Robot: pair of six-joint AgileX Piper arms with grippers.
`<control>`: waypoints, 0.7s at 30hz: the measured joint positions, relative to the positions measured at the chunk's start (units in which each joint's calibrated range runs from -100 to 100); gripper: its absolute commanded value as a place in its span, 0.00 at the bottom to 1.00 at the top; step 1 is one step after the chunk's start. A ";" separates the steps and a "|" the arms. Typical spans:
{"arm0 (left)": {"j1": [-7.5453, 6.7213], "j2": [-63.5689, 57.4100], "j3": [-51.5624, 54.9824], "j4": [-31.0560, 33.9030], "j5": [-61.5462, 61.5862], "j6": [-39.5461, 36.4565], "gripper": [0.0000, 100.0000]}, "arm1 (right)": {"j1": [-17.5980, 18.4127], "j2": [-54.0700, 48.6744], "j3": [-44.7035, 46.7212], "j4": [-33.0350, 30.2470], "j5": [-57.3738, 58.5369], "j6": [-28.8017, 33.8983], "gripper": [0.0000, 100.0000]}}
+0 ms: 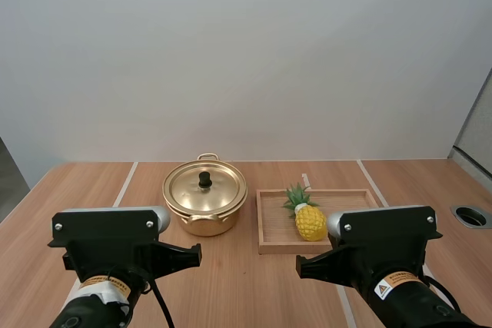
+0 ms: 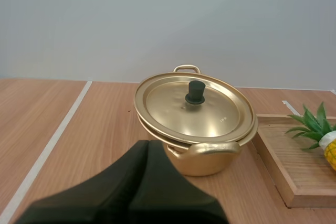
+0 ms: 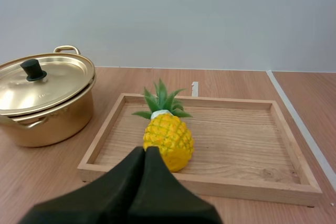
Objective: Open the pot, put the pineapple inside, and close it
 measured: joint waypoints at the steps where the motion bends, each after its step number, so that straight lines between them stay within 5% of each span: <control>1: 0.00 0.00 0.00 0.00 -1.99 0.00 0.00 | 0.00 0.00 0.00 -0.51 -2.29 0.00 0.00; 10: 0.00 0.00 0.00 0.00 -35.74 0.37 0.00 | 0.00 0.00 0.00 -4.21 -38.73 -0.52 0.00; 21: 0.00 -0.04 -5.77 10.26 -44.30 1.41 0.00 | 0.00 -0.03 -8.31 -2.97 -42.83 -6.33 0.00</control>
